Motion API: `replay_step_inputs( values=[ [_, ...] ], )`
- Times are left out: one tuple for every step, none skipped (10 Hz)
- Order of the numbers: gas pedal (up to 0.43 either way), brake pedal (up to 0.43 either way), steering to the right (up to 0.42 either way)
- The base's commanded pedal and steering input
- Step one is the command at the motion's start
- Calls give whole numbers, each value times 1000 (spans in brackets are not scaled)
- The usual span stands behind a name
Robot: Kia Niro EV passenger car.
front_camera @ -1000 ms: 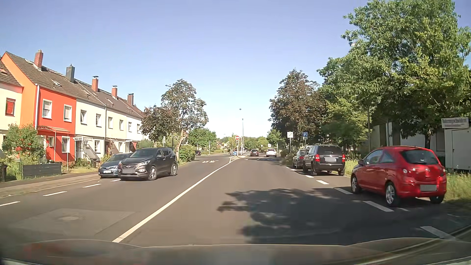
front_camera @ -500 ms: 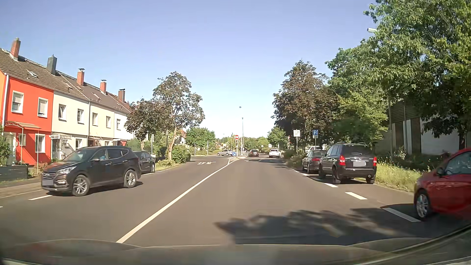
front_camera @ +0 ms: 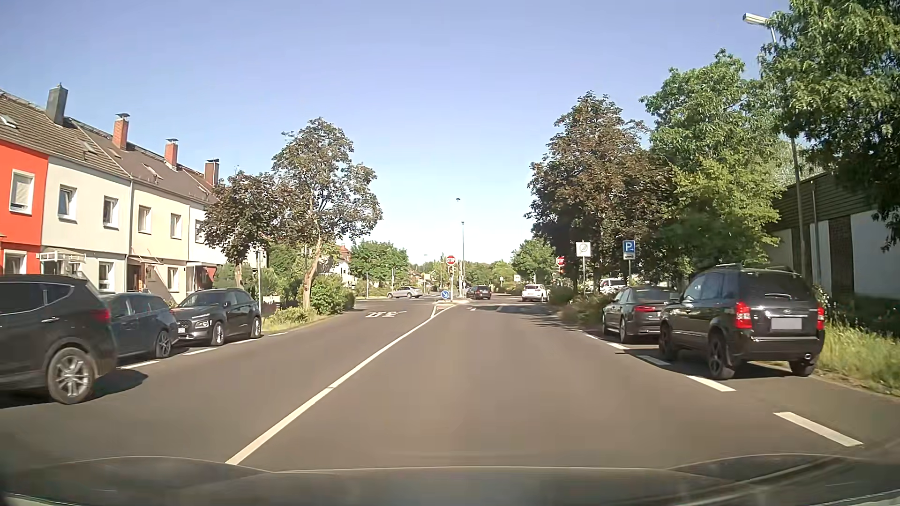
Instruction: Follow the waypoints while adhering to traffic rules and regulations
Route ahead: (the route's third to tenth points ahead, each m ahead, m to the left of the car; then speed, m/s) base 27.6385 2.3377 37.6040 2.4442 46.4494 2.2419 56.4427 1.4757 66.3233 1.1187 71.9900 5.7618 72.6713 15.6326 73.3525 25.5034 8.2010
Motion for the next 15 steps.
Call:
replay_step_inputs(
  values=[
    [39,0,1],
    [28,0,1],
    [28,0,1],
    [28,0,1],
    [28,0,1],
    [0,0,2],
    [0,0,1],
    [0,0,1],
    [0,0,2],
    [0,0,2],
    [0,0,3],
    [0,0,4],
    [0,0,5],
    [0,0,6],
    [0,0,6]
  ],
)
